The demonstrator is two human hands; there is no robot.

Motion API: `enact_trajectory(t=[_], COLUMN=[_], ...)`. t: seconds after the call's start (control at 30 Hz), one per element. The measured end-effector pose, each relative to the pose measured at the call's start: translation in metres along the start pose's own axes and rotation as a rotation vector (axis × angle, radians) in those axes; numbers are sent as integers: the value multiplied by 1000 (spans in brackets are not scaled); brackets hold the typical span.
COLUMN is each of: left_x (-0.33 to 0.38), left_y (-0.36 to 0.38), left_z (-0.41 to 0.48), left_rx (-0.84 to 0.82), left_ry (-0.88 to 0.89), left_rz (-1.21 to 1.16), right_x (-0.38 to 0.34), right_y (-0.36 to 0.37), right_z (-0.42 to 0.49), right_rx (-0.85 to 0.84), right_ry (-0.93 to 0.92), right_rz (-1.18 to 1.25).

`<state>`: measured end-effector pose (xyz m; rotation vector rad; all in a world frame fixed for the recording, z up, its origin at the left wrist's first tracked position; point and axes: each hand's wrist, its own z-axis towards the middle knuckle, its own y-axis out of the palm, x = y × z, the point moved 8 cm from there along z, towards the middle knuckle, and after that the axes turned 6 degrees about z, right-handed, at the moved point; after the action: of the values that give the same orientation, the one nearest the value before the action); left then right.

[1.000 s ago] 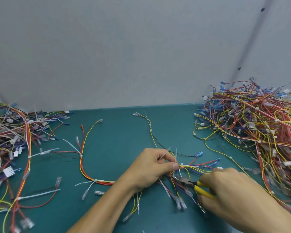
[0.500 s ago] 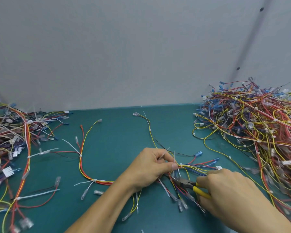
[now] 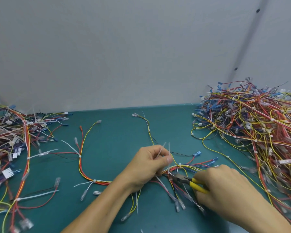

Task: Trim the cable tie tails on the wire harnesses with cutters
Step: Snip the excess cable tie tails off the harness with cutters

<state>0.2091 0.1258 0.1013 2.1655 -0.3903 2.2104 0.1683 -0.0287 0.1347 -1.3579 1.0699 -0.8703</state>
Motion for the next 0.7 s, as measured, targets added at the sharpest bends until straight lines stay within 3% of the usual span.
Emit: enact_trajectory(t=[0.13, 0.27, 0.47, 0.6, 0.7], left_x=[5, 20, 17, 16, 10], left_y=[-12, -34, -54, -42, -34], left_z=[3, -6, -33, -46, -46], left_rx=[95, 140, 113, 81, 76], left_ry=[-56, -25, -25, 158, 155], left_rz=[-294, -246, 86, 677, 760], right_x=[8, 6, -7, -11, -13], right_y=[-7, -11, -15, -24, -23], right_z=[4, 5, 17, 31, 39], right_rx=[90, 169, 220, 223, 216], right_ry=[-11, -105, -230, -193, -174], right_rz=[77, 112, -37, -109, -117])
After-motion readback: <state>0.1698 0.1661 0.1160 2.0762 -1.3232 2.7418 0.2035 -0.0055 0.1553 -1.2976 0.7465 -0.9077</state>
